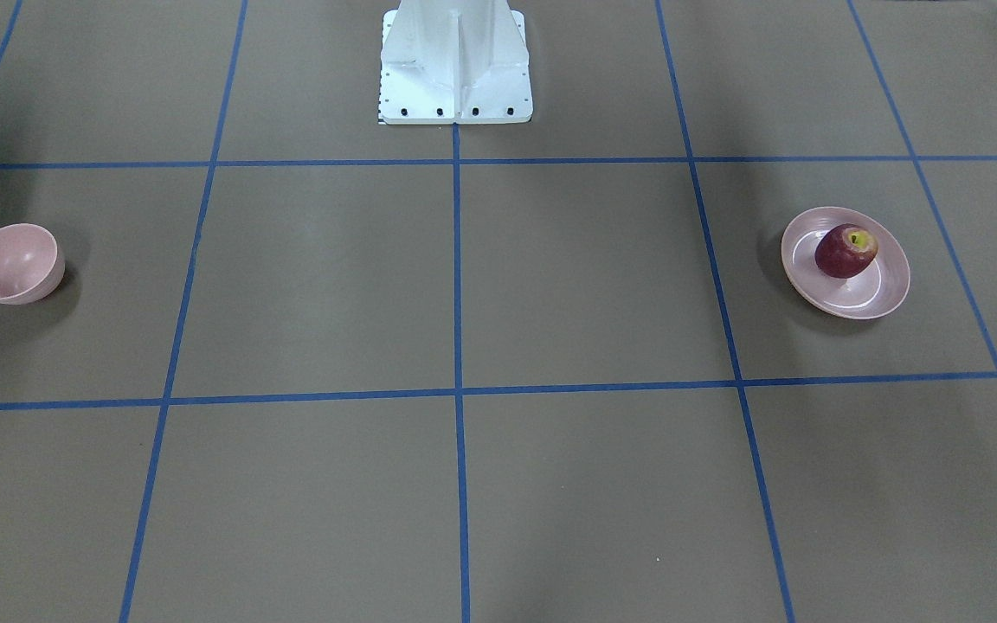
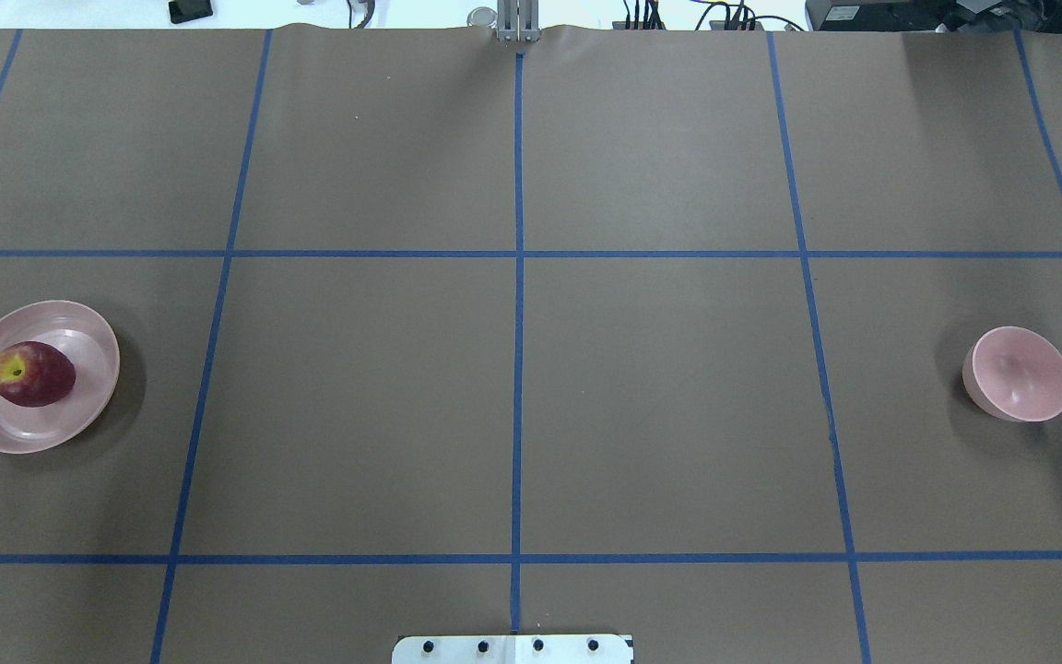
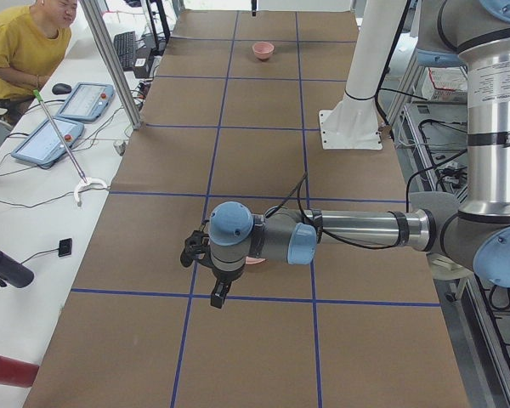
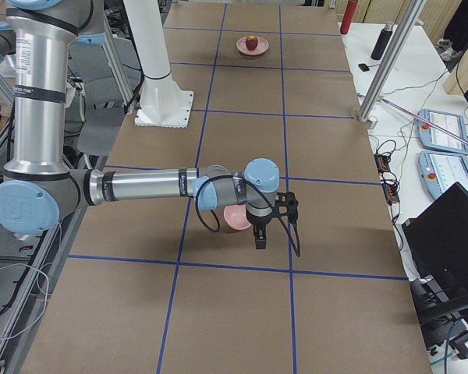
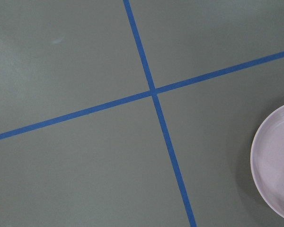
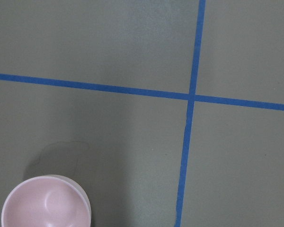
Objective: Move apple from plate to bowl
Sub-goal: 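Move the right gripper down toward the small pink bowl, then grasp the pink bowl rim with the right gripper and lift it, then carry the pink bowl toward the table center and set it down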
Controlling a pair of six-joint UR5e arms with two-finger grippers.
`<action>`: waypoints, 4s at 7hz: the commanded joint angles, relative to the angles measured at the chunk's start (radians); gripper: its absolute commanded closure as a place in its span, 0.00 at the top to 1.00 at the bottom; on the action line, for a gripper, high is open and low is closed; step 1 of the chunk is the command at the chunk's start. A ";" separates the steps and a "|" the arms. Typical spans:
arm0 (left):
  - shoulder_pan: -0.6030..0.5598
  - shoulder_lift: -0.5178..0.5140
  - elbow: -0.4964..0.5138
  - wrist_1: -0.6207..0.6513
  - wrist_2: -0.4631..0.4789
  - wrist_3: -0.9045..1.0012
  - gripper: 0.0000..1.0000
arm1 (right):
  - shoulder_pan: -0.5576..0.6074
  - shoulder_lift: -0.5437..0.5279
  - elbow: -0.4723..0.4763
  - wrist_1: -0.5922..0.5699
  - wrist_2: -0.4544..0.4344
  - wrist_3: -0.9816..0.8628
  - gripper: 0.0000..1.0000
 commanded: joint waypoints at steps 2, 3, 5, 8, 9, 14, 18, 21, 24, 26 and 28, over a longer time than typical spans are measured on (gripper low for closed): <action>0.000 0.001 0.012 -0.001 -0.001 0.000 0.98 | -0.245 -0.162 -0.018 0.522 -0.042 0.435 0.98; 0.000 0.002 0.012 0.000 -0.001 0.000 0.98 | -0.284 -0.150 -0.041 0.534 -0.084 0.443 0.97; 0.000 0.002 0.012 -0.001 -0.001 0.000 0.98 | -0.307 -0.109 -0.094 0.535 -0.092 0.448 0.78; 0.000 0.008 0.012 -0.001 -0.001 0.002 0.98 | -0.322 -0.060 -0.157 0.535 -0.095 0.448 0.36; 0.000 0.013 0.012 -0.003 -0.001 0.002 0.98 | -0.322 -0.058 -0.154 0.537 -0.091 0.447 0.00; 0.000 0.016 0.010 -0.003 -0.001 0.002 0.98 | -0.278 -0.005 -0.017 0.400 0.062 0.450 0.00; 0.000 0.016 0.010 -0.003 -0.003 0.002 0.98 | -0.515 0.383 0.017 0.290 -0.090 1.028 0.00; 0.000 0.021 0.010 -0.001 -0.003 0.002 0.98 | -0.751 0.683 0.011 -0.056 -0.357 1.180 0.00; 0.002 0.022 0.010 -0.003 -0.003 0.000 0.98 | -0.890 0.857 -0.112 -0.146 -0.512 1.284 0.00; 0.000 0.022 0.010 -0.003 -0.003 0.002 0.98 | -0.902 0.871 -0.148 -0.144 -0.542 1.275 0.00; 0.002 0.022 0.008 -0.003 -0.003 0.000 0.98 | -0.908 0.868 -0.174 -0.137 -0.542 1.261 0.00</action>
